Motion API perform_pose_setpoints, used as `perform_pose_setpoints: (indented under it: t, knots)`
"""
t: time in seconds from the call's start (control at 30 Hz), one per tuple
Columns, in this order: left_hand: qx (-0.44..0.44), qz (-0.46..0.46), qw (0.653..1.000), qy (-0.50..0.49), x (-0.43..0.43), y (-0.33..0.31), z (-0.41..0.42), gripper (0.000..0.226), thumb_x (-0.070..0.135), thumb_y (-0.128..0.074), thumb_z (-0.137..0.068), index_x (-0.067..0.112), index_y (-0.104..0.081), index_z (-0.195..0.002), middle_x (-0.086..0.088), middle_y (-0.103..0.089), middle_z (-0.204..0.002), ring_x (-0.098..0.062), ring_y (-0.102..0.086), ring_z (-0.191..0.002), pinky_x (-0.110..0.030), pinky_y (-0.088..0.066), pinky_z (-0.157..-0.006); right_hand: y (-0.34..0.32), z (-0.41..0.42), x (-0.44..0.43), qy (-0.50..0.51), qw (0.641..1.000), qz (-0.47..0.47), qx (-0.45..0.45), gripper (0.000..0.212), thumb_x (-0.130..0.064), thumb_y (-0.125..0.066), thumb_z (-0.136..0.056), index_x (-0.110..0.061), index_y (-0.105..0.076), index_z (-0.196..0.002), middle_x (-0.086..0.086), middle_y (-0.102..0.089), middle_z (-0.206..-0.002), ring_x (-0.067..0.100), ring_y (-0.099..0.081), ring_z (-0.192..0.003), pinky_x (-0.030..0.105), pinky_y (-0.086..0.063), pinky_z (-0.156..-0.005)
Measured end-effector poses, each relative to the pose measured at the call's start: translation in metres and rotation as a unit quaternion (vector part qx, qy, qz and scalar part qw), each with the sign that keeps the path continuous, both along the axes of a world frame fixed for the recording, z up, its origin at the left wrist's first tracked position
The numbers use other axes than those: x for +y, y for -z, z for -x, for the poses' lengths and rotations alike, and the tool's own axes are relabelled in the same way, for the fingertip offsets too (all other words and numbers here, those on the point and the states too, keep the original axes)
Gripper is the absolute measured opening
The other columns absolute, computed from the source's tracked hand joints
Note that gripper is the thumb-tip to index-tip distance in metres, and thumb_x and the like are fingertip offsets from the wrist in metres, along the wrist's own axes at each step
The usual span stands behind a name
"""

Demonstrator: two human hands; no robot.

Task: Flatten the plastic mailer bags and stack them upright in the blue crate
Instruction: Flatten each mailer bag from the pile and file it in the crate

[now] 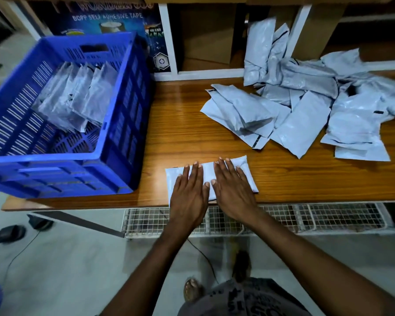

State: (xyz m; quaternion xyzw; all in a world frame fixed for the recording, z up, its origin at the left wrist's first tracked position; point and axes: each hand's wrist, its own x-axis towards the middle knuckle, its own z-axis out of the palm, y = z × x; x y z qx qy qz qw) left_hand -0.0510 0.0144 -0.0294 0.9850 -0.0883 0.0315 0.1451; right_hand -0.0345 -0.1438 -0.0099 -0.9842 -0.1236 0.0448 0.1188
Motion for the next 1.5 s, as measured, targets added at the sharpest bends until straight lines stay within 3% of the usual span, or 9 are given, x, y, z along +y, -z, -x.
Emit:
perform_pose_setpoints:
  t: [0.2,0.43,0.77,0.9,1.07,1.2,1.3,1.4,1.5]
  knots:
    - [-0.072,-0.004,0.997,-0.003,0.001,0.007,0.005,0.059,0.042,-0.032,-0.109,0.009,-0.037,-0.158,-0.007,-0.030,-0.167,-0.027,-0.023,-0.156,-0.045,-0.026,-0.122,0.006,-0.001,-0.014,-0.017,0.999,0.016,-0.025,0.067,-0.054,-0.015,-0.108,-0.017,-0.007,-0.163,0.003,0.001,-0.170,0.016,0.007,-0.156,0.038,-0.003,-0.127]
    - [-0.036,-0.012,0.999,-0.029,0.005,0.006,0.000,0.065,0.056,-0.029,-0.108,0.020,-0.030,-0.162,-0.001,-0.019,-0.170,-0.023,-0.013,-0.159,-0.047,-0.020,-0.126,-0.002,-0.006,-0.026,0.033,0.999,0.017,0.021,0.094,-0.082,-0.001,-0.092,-0.020,0.007,-0.162,0.001,0.014,-0.169,0.016,0.014,-0.155,0.044,0.007,-0.126]
    - [0.059,-0.030,0.998,0.012,0.033,-0.024,0.010,0.095,0.085,-0.009,-0.093,0.025,0.011,-0.164,0.005,0.024,-0.169,-0.015,0.023,-0.155,-0.045,0.009,-0.127,-0.018,0.004,-0.052,-0.034,0.999,0.037,0.002,0.097,-0.085,-0.006,-0.091,-0.020,0.017,-0.160,0.003,0.030,-0.164,0.017,0.030,-0.151,0.049,0.011,-0.125]
    - [0.027,-0.033,0.993,0.114,0.055,-0.013,0.028,0.083,0.066,-0.045,-0.099,0.021,-0.020,-0.164,0.003,-0.004,-0.170,-0.022,-0.006,-0.158,-0.048,-0.019,-0.127,-0.014,0.033,-0.065,-0.114,0.992,0.049,0.026,0.099,-0.087,-0.023,-0.090,-0.028,0.015,-0.160,-0.006,0.027,-0.165,0.011,0.024,-0.152,0.046,0.006,-0.126]
    - [-0.059,0.091,0.987,0.121,0.072,-0.026,0.035,0.044,0.006,-0.069,-0.091,0.025,-0.069,-0.131,0.005,-0.061,-0.144,-0.020,-0.058,-0.132,-0.042,-0.056,-0.099,-0.023,0.054,-0.081,-0.092,0.992,-0.083,-0.013,0.059,-0.019,-0.062,-0.098,-0.034,-0.042,-0.152,-0.008,-0.033,-0.161,0.016,-0.033,-0.148,0.044,-0.036,-0.117]
    - [-0.090,0.246,0.964,0.048,0.073,-0.070,0.030,0.041,0.008,-0.065,-0.094,0.034,-0.067,-0.126,0.012,-0.072,-0.110,-0.009,-0.070,-0.093,-0.033,-0.058,-0.075,-0.073,0.050,-0.074,0.020,0.965,-0.263,-0.003,0.033,-0.020,-0.062,-0.101,-0.035,-0.066,-0.129,-0.009,-0.067,-0.128,0.010,-0.064,-0.108,0.031,-0.054,-0.086]
    - [-0.097,0.383,0.916,-0.065,0.064,-0.087,0.014,0.036,0.031,-0.076,-0.093,0.040,-0.063,-0.126,0.005,-0.058,-0.066,-0.011,-0.052,-0.056,-0.037,-0.049,-0.056,-0.093,0.024,-0.072,0.066,0.929,-0.363,-0.002,0.029,-0.022,-0.071,-0.095,-0.034,-0.069,-0.121,-0.013,-0.069,-0.119,0.002,-0.067,-0.102,0.022,-0.055,-0.080]
    - [-0.095,0.362,0.923,-0.094,0.057,-0.077,-0.001,0.056,0.030,-0.072,-0.095,0.030,-0.049,-0.146,-0.006,-0.069,-0.102,-0.011,-0.063,-0.088,-0.037,-0.056,-0.081,-0.078,-0.002,-0.071,0.104,0.948,-0.302,0.010,0.040,-0.027,-0.074,-0.092,-0.029,-0.065,-0.131,-0.004,-0.066,-0.130,0.015,-0.060,-0.121,0.031,-0.049,-0.097]
    - [-0.121,0.237,0.962,-0.068,0.047,-0.051,-0.008,0.072,0.034,-0.065,-0.100,0.017,-0.029,-0.161,-0.009,-0.040,-0.159,-0.023,-0.039,-0.145,-0.034,-0.032,-0.115,-0.059,-0.006,-0.057,0.106,0.983,-0.149,-0.030,0.056,-0.040,-0.061,-0.099,-0.029,-0.044,-0.151,-0.002,-0.042,-0.158,0.020,-0.036,-0.145,0.039,-0.031,-0.118]
